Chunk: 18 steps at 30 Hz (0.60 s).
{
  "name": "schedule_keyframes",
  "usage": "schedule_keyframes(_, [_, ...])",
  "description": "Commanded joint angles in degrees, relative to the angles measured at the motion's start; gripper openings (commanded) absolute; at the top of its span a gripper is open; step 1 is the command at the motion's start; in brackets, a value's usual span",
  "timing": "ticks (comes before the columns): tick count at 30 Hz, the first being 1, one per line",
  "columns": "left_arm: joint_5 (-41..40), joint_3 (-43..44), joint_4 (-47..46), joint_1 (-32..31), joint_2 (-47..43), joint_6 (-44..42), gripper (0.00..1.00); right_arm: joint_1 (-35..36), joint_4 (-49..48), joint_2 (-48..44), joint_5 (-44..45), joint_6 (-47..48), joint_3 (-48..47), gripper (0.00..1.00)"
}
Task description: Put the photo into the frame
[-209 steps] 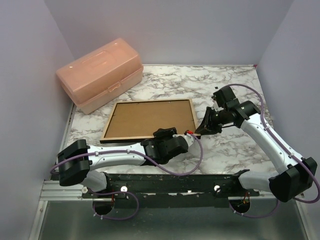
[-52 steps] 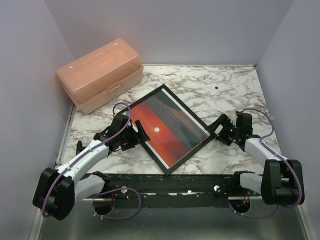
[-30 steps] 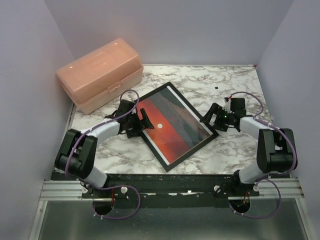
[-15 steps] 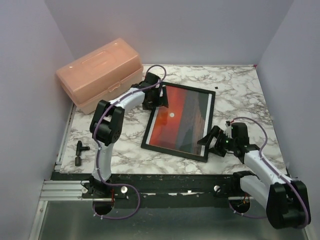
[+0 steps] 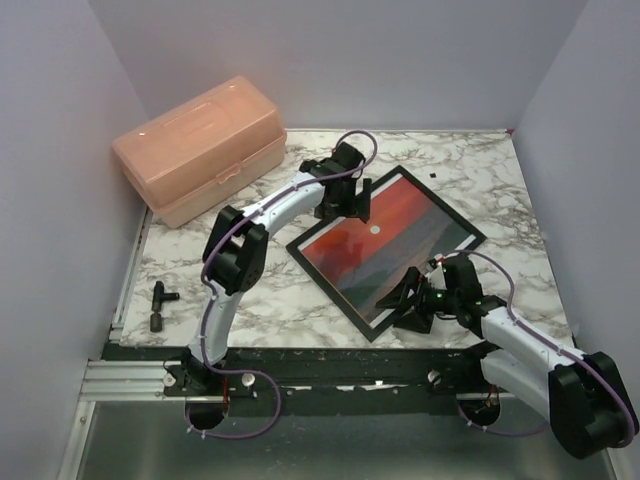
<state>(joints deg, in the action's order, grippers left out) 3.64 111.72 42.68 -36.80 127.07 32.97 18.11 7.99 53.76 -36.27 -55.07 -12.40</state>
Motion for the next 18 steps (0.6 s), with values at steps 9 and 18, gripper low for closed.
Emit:
schedule_keyframes(9, [3.65, -41.42, -9.51, 4.89, -35.89, 11.74, 0.99, 2.25, -0.62, 5.16, 1.23, 2.7, -8.66, 1.0])
schedule_keyframes(18, [3.89, -62.62, -20.07, 4.38, -44.8, 21.6, 0.9, 2.53, 5.28, 5.79, 2.24, 6.84, -16.43, 0.99])
